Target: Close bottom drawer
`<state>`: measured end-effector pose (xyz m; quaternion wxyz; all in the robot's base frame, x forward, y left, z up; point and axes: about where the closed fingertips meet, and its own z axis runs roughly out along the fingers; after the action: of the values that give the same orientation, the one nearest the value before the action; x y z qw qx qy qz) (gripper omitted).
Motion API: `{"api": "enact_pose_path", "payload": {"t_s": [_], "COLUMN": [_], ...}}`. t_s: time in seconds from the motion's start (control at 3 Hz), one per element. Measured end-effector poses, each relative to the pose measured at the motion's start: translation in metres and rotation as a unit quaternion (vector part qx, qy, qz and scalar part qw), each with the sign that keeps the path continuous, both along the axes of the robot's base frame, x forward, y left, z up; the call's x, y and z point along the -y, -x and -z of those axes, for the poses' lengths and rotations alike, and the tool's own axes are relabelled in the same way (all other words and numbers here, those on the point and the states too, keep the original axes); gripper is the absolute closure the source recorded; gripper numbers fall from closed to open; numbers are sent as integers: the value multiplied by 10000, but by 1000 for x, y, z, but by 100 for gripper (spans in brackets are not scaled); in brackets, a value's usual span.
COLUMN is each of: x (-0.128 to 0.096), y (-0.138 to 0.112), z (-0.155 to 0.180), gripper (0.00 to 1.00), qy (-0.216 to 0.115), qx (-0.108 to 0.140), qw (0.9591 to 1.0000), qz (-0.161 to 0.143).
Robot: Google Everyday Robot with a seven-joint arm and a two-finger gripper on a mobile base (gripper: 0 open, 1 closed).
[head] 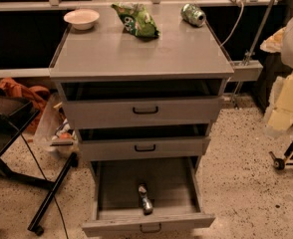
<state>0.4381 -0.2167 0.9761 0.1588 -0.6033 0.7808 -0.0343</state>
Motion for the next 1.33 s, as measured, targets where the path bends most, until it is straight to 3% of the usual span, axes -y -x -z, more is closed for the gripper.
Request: {"api": "enact_pose_path", "payload": {"t_s": [0.67, 1.0, 1.33], "x": [3, 12, 23], "y": [0, 7, 15], "z": [9, 48, 111], "gripper": [0, 0, 0], "qy": [-57, -332, -752], "qx": [108, 192, 205], "qw": [9999, 9993, 9969], "qz": [19, 35, 79]}}
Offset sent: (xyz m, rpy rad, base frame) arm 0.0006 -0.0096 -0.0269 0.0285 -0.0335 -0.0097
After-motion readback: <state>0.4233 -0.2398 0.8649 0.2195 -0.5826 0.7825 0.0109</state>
